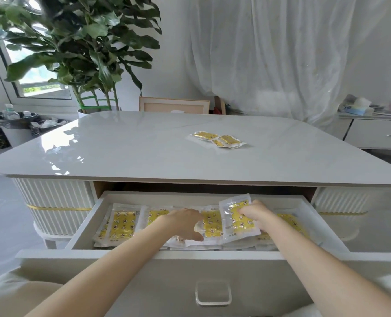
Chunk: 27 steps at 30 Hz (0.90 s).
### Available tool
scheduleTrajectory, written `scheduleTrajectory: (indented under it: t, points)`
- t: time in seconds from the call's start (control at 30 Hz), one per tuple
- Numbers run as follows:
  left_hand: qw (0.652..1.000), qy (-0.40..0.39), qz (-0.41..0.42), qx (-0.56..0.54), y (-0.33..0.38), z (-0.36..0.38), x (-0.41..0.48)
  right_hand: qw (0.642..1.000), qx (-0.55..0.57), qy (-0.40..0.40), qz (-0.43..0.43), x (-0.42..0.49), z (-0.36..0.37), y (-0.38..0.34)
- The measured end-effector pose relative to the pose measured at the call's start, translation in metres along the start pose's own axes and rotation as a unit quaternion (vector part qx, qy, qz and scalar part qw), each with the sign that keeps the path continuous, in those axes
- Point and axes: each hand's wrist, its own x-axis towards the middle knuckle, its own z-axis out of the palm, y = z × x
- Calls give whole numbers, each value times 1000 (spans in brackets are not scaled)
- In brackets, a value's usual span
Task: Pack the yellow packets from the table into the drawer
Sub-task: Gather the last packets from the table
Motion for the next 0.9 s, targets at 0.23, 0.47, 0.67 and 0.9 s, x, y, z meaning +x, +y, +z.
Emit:
scheduleTrajectory:
  t: [0.23, 0.47, 0.67, 0.9]
  points:
    - [999, -27, 21, 5, 12, -3, 9, 999, -33, 30, 1, 7, -47, 17]
    - [996, -60, 26, 52, 32, -5, 18, 994, -101, 32, -17, 1, -46, 27]
    - [996, -62, 26, 63, 39, -3, 28, 959, -236, -29, -155, -11, -40, 24]
    - [997, -48, 22, 64, 38, 2, 34, 918, -338, -116, -172, -13, -33, 29]
